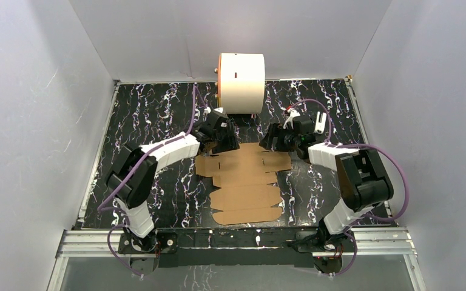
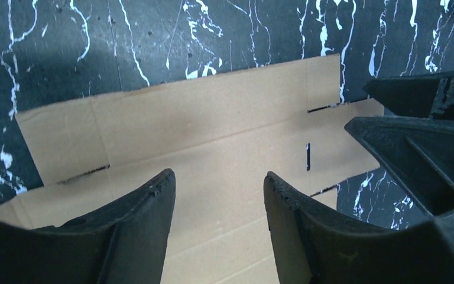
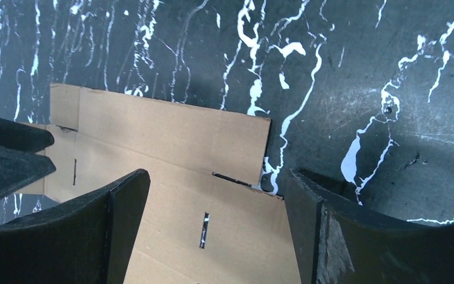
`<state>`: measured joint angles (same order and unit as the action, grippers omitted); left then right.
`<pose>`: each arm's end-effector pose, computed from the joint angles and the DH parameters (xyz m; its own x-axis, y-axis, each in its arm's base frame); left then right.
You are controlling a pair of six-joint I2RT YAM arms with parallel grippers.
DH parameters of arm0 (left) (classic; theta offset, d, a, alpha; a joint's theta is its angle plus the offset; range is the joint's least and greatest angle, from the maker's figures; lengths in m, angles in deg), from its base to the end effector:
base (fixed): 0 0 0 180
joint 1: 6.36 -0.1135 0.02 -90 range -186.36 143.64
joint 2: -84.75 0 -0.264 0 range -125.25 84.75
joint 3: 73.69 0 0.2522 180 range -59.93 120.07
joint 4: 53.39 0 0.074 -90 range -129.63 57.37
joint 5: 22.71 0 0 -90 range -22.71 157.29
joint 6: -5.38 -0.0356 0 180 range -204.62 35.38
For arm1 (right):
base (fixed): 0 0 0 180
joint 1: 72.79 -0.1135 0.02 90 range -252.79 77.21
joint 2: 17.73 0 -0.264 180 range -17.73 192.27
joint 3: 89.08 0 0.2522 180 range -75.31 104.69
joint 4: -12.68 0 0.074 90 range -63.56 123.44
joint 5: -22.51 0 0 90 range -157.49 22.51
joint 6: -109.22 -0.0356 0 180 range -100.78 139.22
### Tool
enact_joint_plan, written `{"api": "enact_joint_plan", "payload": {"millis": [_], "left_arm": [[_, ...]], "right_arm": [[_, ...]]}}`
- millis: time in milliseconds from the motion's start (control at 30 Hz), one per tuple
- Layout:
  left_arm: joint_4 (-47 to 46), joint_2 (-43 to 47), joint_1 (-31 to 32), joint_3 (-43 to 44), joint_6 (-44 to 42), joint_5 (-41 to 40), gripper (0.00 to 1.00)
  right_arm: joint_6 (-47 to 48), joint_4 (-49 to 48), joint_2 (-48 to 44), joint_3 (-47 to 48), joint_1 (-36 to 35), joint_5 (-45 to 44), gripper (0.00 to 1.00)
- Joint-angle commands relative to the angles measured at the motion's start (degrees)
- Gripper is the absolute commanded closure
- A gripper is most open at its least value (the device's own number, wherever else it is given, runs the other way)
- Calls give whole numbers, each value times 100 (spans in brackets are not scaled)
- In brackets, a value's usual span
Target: Fold the paper box
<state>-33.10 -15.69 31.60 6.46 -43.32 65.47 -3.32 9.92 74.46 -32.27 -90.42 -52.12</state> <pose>0.3063 -0.2375 0.2144 -0.7785 -0.2293 -0.5842 0.1091 0.8673 -0.4857 0.3087 0.1080 0.1729 -0.6680 0.1755 -0.7232 -0.2693 0.8489 0.4548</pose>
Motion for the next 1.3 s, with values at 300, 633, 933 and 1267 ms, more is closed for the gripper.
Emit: {"api": "enact_joint_plan", "payload": {"millis": [300,633,933,1267], "left_arm": [[-431,-801,-236,656,-307,425,50],[-440,-1069,-237,566,-264,474,52],[-415,-1075,-238,491,-222,429,53],[-490,-1074,-244,363,-140,482,53]], "right_arm": [[-293,-477,667,394,289,639,14],[-514,-698,781,280,289,1082,28],[-532,-748,676,328,280,1389,44],[-274,-424,611,516,88,1301,66]]}}
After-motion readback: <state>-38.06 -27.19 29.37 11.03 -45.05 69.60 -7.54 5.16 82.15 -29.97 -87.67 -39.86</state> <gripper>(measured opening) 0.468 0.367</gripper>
